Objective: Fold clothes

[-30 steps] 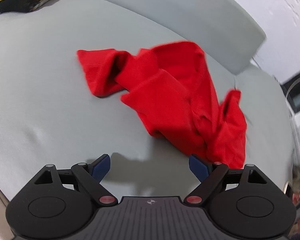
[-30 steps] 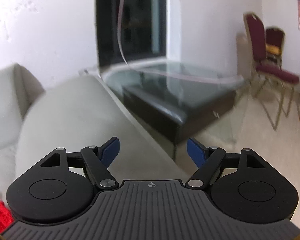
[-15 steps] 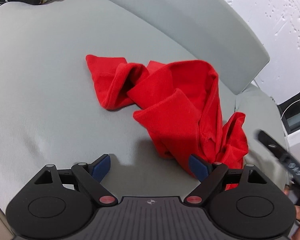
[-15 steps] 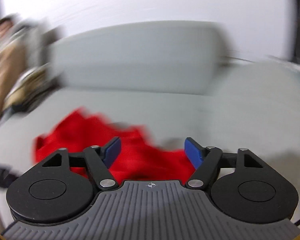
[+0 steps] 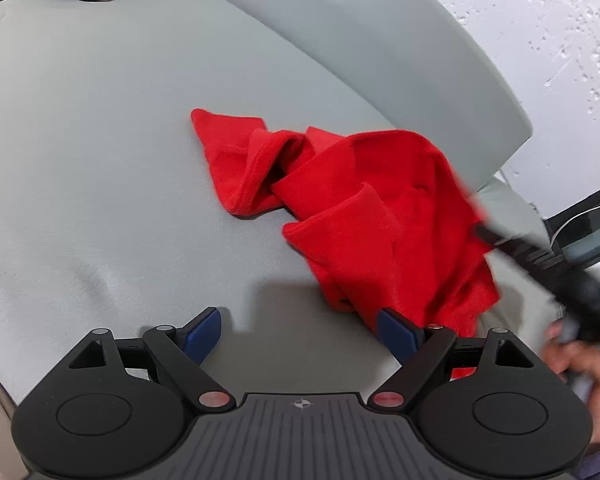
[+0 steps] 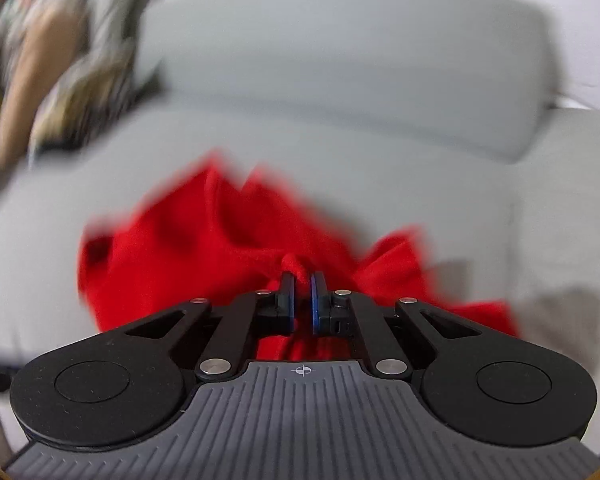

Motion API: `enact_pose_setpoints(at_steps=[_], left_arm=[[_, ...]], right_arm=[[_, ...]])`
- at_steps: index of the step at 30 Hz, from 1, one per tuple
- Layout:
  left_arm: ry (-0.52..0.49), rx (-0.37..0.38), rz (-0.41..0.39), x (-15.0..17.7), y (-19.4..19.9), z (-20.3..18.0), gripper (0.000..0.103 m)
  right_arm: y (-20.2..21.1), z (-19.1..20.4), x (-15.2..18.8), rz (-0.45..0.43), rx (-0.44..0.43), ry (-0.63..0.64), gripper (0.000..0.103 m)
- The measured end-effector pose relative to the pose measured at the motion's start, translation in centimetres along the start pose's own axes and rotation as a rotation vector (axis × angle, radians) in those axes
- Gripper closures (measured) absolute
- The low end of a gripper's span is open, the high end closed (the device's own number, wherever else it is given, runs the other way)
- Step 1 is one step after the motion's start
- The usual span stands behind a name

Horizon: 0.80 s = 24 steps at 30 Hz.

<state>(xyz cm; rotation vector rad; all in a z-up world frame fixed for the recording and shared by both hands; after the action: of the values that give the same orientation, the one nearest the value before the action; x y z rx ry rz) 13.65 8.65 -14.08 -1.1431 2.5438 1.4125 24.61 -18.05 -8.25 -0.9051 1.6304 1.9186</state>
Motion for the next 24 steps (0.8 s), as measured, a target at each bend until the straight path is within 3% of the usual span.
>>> enact_pose_setpoints(at_steps=[4, 6, 9, 12, 18, 20, 21, 23, 24], left_arm=[[-0.029, 0.045, -0.021, 0.2, 2.1, -0.8, 0.019], [-0.039, 0.074, -0.044, 0.3, 3.9, -1.0, 0.019], [-0.042, 0.124, -0.073, 0.7, 7.1, -0.8, 0.018], [-0.018, 0.139, -0.098, 1.4, 10.0, 0.6, 0.017], [0.053, 0.082, -0.082, 3.3, 12.5, 4.7, 0.017], [0.066, 0.065, -0.048, 4.1, 12.4, 5.1, 0.017], [0.061, 0.063, -0.032, 4.4, 12.1, 5.1, 0.017], [0.05, 0.066, 0.002, 5.2, 11.4, 4.9, 0.018], [0.046, 0.069, 0.019, 5.5, 11.0, 4.7, 0.019]], right_arm=[[7.3, -1.8, -3.9, -0.162, -0.063, -0.117, 0.096], [11.1, -0.9, -4.9, -0.228, -0.102, -0.105, 0.096], [15.0, 2.6, -4.5, -0.246, -0.124, -0.036, 0.096], [18.2, 6.8, -0.7, -0.164, -0.161, 0.013, 0.096], [18.6, 14.8, 14.1, 0.17, -0.223, 0.045, 0.094], [18.3, 15.7, 17.1, 0.241, -0.226, 0.017, 0.077], [18.6, 15.8, 17.9, 0.255, -0.219, -0.004, 0.075], [20.3, 15.3, 17.6, 0.213, -0.21, -0.037, 0.051], [21.3, 14.7, 17.1, 0.173, -0.192, -0.051, 0.05]])
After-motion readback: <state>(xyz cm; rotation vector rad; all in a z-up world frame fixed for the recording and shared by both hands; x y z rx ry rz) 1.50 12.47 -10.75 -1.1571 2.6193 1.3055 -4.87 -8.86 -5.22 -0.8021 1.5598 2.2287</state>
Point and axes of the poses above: each gripper's, at about its wrist camera, not at the fingertips, and y roughly against the way its jaws point, z to its left, x to its underside, the point moved 3 cm from there along -y, roughly the way its jaws point, and after that the axes turned 6 degrees about y, right-handed, at the moved point
